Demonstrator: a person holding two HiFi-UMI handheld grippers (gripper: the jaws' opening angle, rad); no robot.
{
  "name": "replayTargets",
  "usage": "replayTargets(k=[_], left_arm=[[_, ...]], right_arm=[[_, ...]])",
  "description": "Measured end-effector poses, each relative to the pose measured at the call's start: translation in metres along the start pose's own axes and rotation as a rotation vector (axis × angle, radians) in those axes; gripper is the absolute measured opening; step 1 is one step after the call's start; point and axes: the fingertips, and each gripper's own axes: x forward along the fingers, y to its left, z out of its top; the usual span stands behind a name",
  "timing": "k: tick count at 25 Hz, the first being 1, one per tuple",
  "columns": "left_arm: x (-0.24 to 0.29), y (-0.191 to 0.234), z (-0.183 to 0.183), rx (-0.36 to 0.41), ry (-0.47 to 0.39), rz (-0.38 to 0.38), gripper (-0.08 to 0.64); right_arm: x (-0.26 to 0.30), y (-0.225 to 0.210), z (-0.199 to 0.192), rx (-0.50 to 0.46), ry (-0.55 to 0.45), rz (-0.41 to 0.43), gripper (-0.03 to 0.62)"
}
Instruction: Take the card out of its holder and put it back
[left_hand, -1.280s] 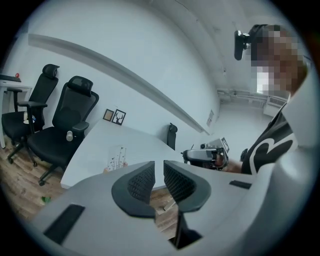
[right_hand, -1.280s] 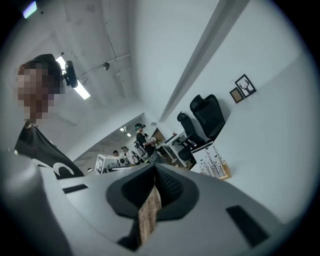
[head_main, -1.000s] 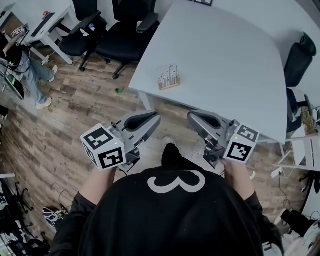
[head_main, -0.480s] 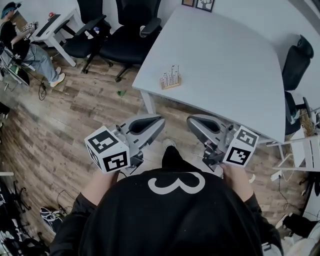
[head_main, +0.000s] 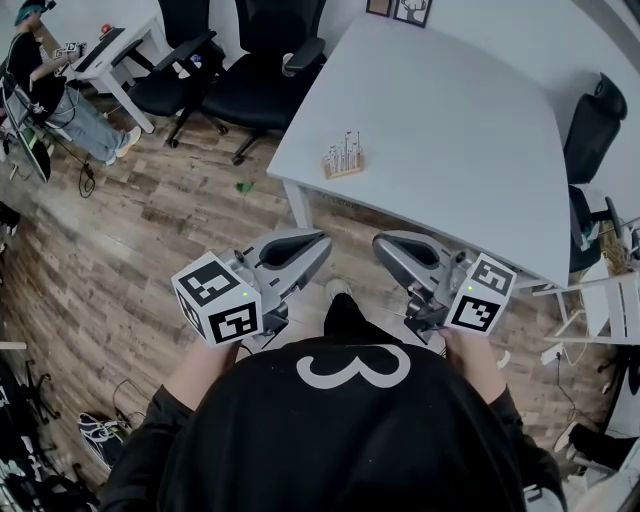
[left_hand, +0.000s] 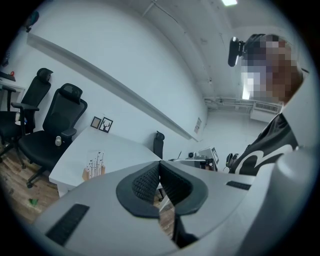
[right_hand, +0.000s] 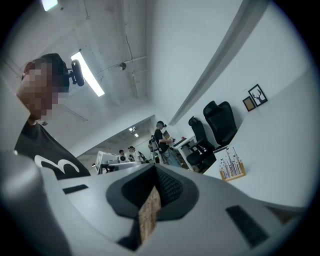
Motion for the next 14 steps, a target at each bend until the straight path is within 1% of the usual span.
replayTargets(k=[14], left_arm=[[-0.0004,0.0035,-0.0001,-0.01,-0.002,0.002,0.014]], right_arm=[[0.0029,0.0012,0.002,-0.011,0.009,0.006,0.008]])
